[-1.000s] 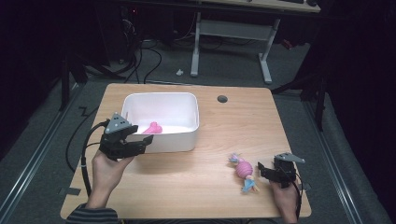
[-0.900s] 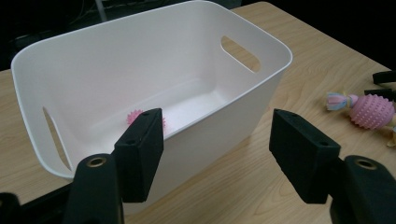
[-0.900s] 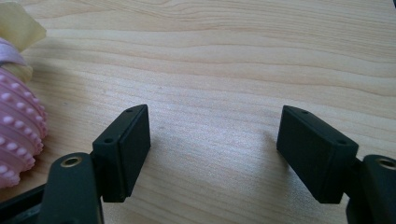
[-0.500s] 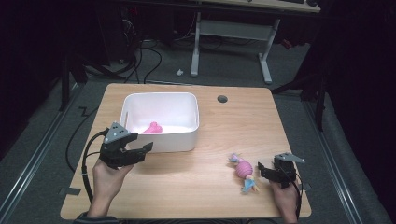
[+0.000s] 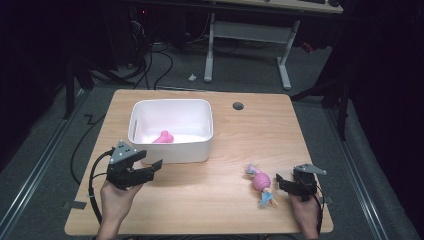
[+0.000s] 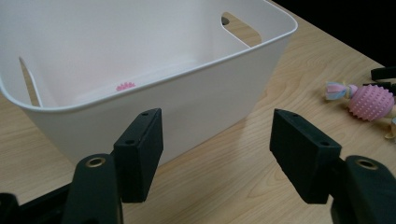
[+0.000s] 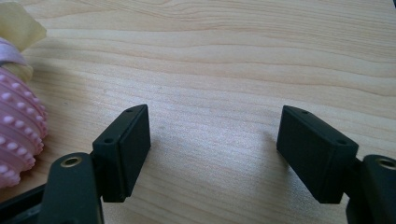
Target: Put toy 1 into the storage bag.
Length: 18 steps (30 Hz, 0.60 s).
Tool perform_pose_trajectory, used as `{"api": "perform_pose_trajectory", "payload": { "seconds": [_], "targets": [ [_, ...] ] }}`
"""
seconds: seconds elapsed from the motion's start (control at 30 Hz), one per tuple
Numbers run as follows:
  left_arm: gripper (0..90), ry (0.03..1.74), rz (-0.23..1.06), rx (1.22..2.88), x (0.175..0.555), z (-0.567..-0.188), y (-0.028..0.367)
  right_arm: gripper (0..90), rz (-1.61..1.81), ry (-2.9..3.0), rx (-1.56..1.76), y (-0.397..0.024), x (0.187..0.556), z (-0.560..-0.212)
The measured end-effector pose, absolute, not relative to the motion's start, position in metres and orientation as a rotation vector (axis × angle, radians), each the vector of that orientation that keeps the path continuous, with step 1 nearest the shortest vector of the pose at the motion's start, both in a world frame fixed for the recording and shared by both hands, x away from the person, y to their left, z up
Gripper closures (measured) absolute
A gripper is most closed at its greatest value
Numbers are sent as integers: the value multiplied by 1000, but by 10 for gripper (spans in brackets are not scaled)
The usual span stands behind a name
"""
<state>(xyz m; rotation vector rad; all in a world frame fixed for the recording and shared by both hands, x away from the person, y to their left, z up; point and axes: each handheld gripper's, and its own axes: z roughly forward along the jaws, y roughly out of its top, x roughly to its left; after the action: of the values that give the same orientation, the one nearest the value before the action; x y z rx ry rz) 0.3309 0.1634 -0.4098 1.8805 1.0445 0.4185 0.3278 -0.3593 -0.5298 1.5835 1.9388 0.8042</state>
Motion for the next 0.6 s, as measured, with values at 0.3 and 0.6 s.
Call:
{"api": "perform_pose_trajectory", "payload": {
  "seconds": [0.3, 0.6],
  "targets": [
    [351, 1057, 401, 1905, 331, -426, 158, 261, 804, 1939, 1584, -359, 328, -530],
    [350, 1058, 390, 1923, 332, -439, 153, 261, 804, 1938, 1584, -359, 328, -530]
  ]
}}
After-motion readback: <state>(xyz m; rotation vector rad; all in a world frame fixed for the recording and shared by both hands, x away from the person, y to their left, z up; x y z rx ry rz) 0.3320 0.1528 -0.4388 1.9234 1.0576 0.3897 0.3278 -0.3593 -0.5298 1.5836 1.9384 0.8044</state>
